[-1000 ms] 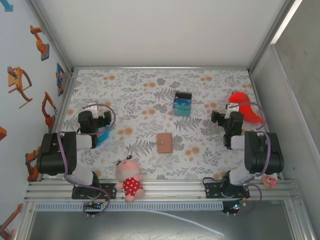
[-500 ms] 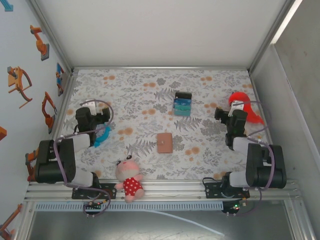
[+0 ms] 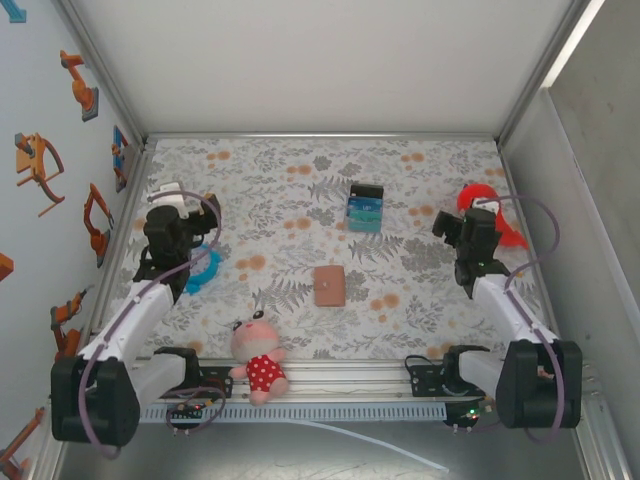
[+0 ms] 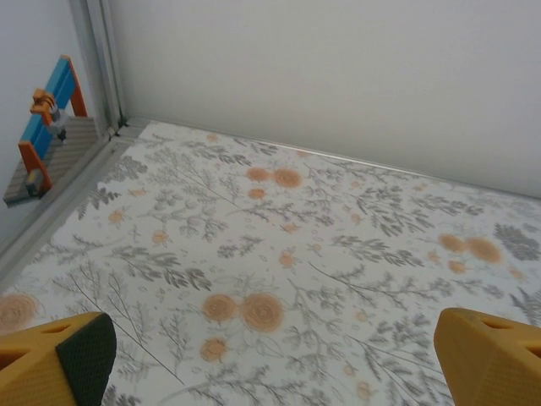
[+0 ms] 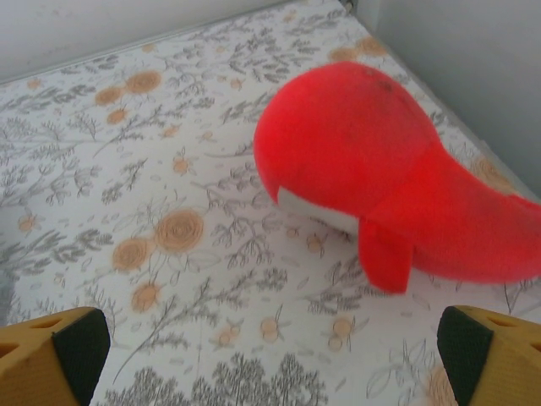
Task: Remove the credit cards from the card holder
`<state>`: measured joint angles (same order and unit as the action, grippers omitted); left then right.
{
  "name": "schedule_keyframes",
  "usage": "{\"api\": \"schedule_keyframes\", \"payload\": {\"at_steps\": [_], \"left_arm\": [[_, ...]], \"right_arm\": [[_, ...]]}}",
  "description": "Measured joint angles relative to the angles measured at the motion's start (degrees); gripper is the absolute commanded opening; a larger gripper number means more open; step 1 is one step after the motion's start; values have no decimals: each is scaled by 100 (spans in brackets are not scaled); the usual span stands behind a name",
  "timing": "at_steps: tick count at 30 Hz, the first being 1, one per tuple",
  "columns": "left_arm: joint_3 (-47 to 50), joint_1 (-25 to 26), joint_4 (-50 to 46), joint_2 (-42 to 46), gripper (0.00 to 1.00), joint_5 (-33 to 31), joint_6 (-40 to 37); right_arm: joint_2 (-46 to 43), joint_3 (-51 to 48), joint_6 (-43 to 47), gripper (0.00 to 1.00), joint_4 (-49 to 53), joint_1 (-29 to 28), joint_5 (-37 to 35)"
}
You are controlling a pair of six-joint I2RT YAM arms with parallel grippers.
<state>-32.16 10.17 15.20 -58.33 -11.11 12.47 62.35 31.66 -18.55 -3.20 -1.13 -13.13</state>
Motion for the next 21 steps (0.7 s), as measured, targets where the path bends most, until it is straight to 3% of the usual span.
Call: {"api": "schedule_keyframes", "payload": {"at_steps": [4,12,16,21], "left_arm": [[-92,693,-920,356,97,-262,603],[-415,2124,-2114,313,97,-525,1744],[-691,2957,-2354,-254,97,-634,2103],[-1305,3633,-2559,-1379,97,-721,2363]], "right_arm": [[-278,52,-332,100,778,-221,-223],[-146,476,-835,99,1733,-1257,-811],[201,708,-1064,99,1945,-1550,-879],[688,933,-1346,100,2100,-1674,-883]]}}
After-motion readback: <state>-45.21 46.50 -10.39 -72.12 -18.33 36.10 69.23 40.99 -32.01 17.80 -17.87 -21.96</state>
